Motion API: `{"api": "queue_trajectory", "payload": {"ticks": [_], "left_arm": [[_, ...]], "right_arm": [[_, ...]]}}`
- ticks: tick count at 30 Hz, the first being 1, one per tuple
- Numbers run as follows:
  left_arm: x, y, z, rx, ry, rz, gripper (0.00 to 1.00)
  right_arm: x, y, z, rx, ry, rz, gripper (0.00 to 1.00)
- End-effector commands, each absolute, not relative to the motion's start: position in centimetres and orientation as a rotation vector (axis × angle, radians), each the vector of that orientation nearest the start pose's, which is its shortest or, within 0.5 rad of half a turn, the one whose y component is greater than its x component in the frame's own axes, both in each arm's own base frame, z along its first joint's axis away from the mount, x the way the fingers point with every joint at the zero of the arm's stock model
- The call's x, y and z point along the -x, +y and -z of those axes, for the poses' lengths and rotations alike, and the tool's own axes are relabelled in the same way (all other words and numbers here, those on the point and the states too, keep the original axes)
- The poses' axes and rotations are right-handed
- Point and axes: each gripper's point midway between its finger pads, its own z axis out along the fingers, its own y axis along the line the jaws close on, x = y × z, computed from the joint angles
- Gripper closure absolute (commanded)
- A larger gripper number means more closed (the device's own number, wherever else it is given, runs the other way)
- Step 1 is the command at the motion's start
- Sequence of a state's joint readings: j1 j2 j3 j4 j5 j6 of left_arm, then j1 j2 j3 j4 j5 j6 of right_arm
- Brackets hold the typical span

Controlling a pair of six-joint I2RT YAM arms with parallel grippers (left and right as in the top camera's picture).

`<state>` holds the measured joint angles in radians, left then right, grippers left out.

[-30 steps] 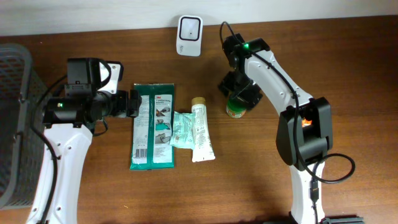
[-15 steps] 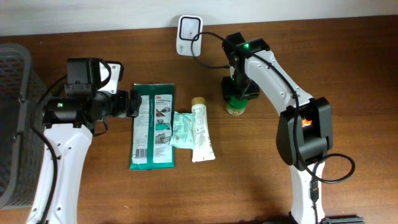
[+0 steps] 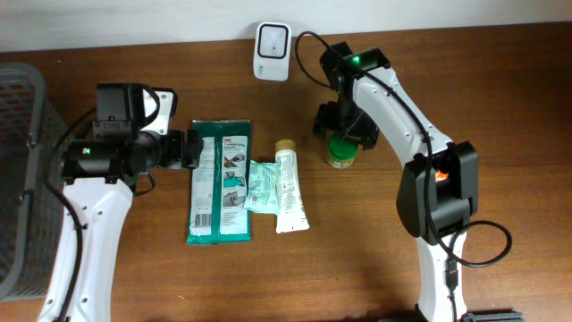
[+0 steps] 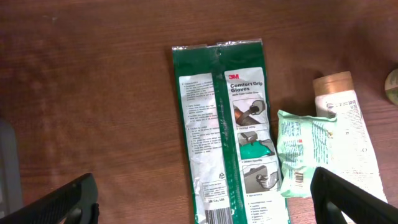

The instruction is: Scan the item barcode

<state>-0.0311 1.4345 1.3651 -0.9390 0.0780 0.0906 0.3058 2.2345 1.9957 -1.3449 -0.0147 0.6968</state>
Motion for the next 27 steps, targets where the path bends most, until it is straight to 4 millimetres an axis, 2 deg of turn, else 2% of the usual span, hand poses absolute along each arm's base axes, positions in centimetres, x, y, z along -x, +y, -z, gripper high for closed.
{"api": "queue_trajectory", "payload": {"ticks": [1, 6, 10, 13, 15, 16, 17, 19, 21, 24, 27], "left_arm": [[-36.4, -2.4, -21.2, -0.207, 2.562, 0.070, 0.01], [-36.4, -2.4, -21.2, -0.207, 2.562, 0.070, 0.01], [-36.4, -2.4, -21.2, -0.207, 2.562, 0.070, 0.01], [-36.4, -2.4, -21.2, -0.207, 2.562, 0.070, 0.01], [-36.4, -2.4, -21.2, -0.207, 2.562, 0.070, 0.01], [-36.4, -2.4, -21.2, -0.207, 2.562, 0.070, 0.01], [-36.4, -2.4, -21.2, -0.207, 2.562, 0.070, 0.01], [-36.4, -2.4, -21.2, -0.207, 2.562, 0.070, 0.01], [-36.4, -2.4, -21.2, -0.207, 2.562, 0.070, 0.01], [-36.4, -2.4, -21.2, -0.207, 2.562, 0.070, 0.01], [-36.4, -2.4, -21.2, -0.207, 2.562, 0.070, 0.01]], "right_arm": [[-41.2, 13.0, -6.6, -0.687, 3.084, 0.026, 0.14], [-40.9, 12.7, -4.5, -0.669, 3.097, 0.057, 0.27], [-40.9, 12.6, -4.4, -0.634, 3.107, 0.066, 0.36], [-40.2, 13.7, -4.4, -0.653, 3.153, -0.038, 0.43], [-39.8, 15.5, -4.8, -0.705, 3.207, -0.268, 0.46], [-39.4, 17.1, -5.5, -0.779, 3.235, -0.490, 0.46], [-39.3, 17.9, -6.0, -0.820, 3.241, -0.597, 0.46], [-39.0, 20.1, -7.8, -0.867, 3.246, -0.937, 0.46], [-38.9, 21.8, -10.0, -1.015, 3.213, -1.244, 0.46], [-38.7, 23.5, -12.7, -1.278, 3.153, -1.547, 0.46], [-38.5, 24.8, -14.4, -1.438, 3.119, -1.709, 0.46]]}}
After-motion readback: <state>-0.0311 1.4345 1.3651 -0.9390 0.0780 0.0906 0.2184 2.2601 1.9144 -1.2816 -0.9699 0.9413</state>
